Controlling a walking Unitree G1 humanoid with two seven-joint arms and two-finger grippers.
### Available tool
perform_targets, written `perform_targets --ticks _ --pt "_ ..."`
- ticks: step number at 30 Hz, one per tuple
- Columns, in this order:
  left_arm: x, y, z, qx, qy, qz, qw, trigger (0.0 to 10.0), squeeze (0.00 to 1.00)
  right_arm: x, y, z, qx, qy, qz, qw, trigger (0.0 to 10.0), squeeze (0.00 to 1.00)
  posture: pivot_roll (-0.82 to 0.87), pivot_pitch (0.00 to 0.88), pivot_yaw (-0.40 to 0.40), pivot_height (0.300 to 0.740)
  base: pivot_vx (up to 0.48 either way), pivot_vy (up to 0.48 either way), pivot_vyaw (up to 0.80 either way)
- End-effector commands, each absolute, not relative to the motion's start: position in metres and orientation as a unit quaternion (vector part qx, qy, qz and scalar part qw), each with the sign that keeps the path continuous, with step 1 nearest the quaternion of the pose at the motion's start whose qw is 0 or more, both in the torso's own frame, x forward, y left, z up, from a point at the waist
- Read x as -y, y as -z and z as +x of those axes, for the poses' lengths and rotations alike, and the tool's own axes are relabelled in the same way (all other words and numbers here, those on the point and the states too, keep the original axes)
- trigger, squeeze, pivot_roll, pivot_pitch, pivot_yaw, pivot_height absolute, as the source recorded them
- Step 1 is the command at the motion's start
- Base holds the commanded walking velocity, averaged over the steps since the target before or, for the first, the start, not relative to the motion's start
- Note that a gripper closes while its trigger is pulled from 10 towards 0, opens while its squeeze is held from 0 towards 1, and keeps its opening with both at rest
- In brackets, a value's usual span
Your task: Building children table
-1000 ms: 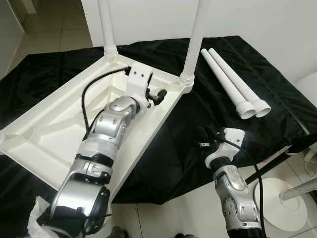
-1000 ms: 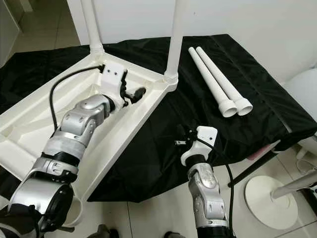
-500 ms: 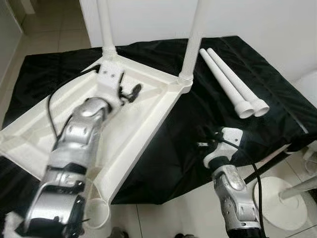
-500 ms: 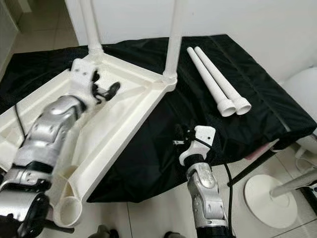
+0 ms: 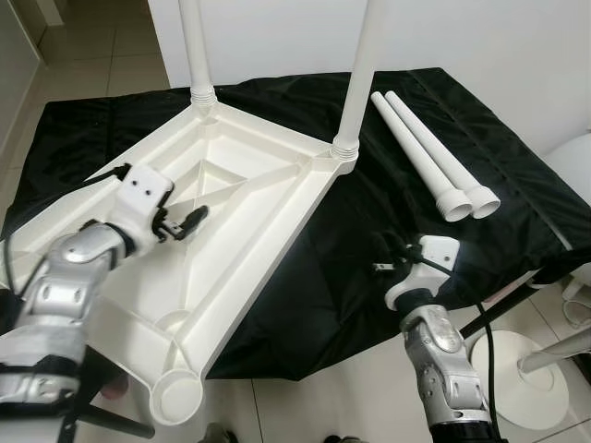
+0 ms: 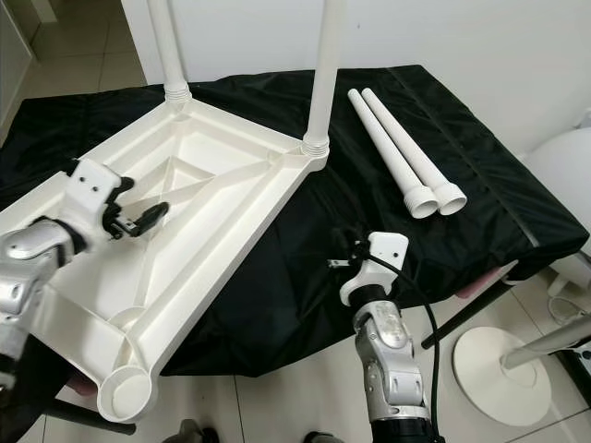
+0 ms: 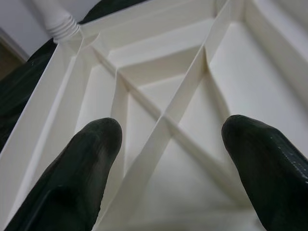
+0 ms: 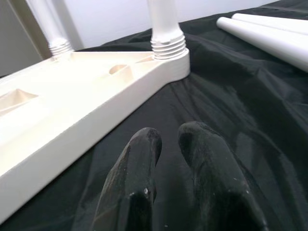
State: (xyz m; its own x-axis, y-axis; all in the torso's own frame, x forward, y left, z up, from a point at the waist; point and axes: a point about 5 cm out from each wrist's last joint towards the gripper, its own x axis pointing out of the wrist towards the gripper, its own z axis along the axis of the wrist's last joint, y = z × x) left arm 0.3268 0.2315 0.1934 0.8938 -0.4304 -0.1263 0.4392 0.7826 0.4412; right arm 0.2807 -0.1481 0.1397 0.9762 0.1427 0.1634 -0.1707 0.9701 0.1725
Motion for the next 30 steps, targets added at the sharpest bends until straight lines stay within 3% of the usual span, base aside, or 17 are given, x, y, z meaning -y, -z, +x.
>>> perform_targets --ticks 1,7,13,17,23,30 --pt "-0.228 -0.189 0.321 -0.027 0.289 0.248 0.924 10.0 0.0 0.149 -0.136 0.28 0.066 -0.078 0.094 0.99 10.0 0.0 0.0 0.084 -0.007 0.74 0.0 0.0 0.0" --pt "-0.251 -0.178 0.304 -0.08 0.308 0.303 0.898 10.0 0.0 0.149 -0.136 0.28 0.066 -0.083 0.092 0.99 10.0 0.0 0.01 0.083 -0.017 0.74 0.0 0.0 0.0" --pt "-0.256 -0.161 0.284 -0.158 0.365 0.326 0.858 10.0 0.0 0.149 -0.137 0.282 0.066 -0.088 0.091 0.99 10.0 0.0 0.01 0.083 -0.017 0.74 0.0 0.0 0.0" --pt "-0.255 -0.158 0.282 -0.166 0.372 0.328 0.852 10.0 0.0 0.149 -0.137 0.282 0.066 -0.089 0.091 0.99 10.0 0.0 0.01 0.083 -0.017 0.74 0.0 0.0 0.0" --pt "-0.241 -0.149 0.279 -0.171 0.398 0.339 0.835 10.0 0.0 0.149 -0.135 0.281 0.065 -0.089 0.089 0.99 10.0 0.0 0.01 0.073 -0.018 0.74 0.0 0.0 0.0" --pt "-0.197 -0.146 0.278 -0.129 0.456 0.306 0.826 10.0 0.0 0.148 -0.135 0.281 0.067 -0.086 0.091 0.99 10.0 0.0 0.0 0.069 0.002 0.74 0.0 0.0 0.0"
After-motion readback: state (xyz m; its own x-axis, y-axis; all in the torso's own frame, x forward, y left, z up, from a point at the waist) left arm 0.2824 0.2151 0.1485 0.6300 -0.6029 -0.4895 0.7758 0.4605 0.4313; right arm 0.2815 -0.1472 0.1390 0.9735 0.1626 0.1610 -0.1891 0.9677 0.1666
